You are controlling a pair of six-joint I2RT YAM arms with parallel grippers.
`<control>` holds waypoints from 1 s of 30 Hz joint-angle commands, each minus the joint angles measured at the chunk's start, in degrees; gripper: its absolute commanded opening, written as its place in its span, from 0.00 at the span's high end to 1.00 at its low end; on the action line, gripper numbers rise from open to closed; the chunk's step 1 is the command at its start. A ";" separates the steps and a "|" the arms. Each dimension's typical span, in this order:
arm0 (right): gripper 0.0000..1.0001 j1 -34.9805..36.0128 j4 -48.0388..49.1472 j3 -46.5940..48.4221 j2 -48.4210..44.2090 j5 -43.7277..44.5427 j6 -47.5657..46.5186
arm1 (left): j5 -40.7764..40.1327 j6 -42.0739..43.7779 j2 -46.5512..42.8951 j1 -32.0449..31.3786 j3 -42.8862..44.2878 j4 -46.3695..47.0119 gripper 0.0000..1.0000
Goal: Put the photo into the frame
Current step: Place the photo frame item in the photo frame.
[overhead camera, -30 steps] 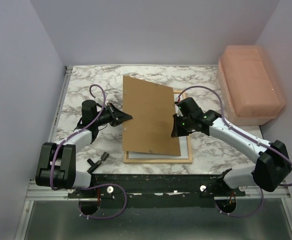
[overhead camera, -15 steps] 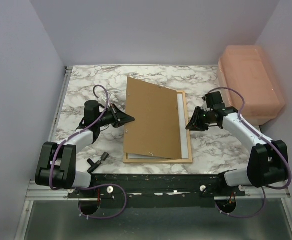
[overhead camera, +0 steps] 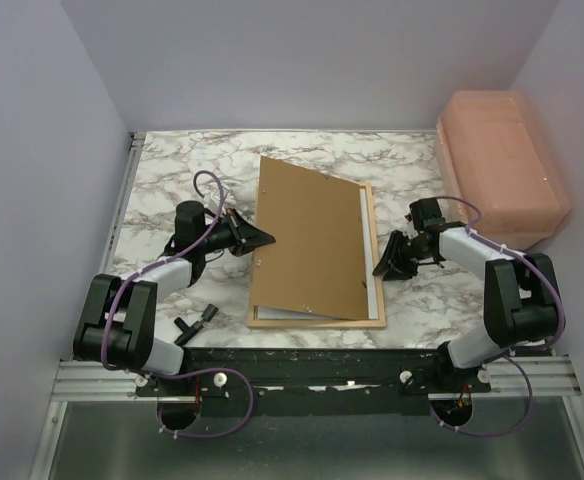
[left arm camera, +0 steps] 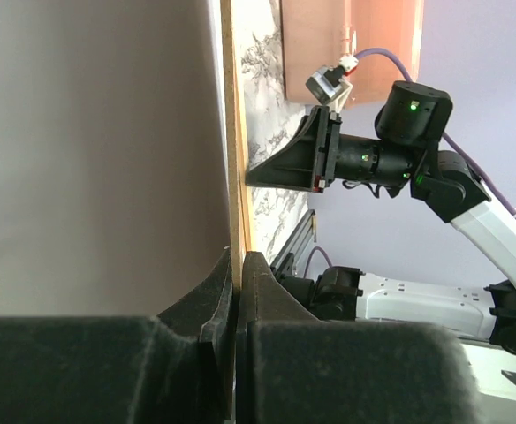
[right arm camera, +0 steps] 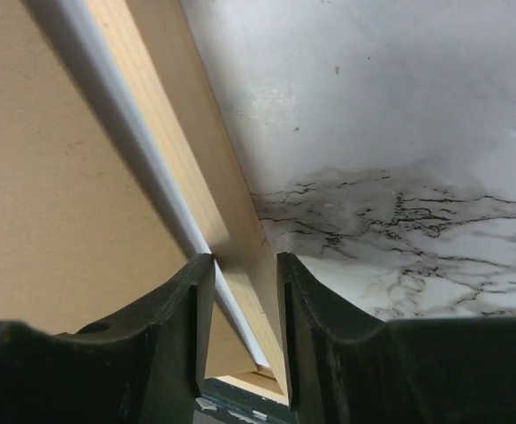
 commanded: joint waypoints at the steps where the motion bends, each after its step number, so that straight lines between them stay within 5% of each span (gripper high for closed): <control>1: 0.60 -0.01 3.25 -1.78 1.78 -1.98 0.02 | 2.15 -1.60 0.02 -0.93 0.35 4.72 1.00; 30: 0.61 -0.01 7.94 -4.70 2.63 -9.24 2.77 | 0.11 -0.90 9.04 -4.74 2.24 5.37 1.00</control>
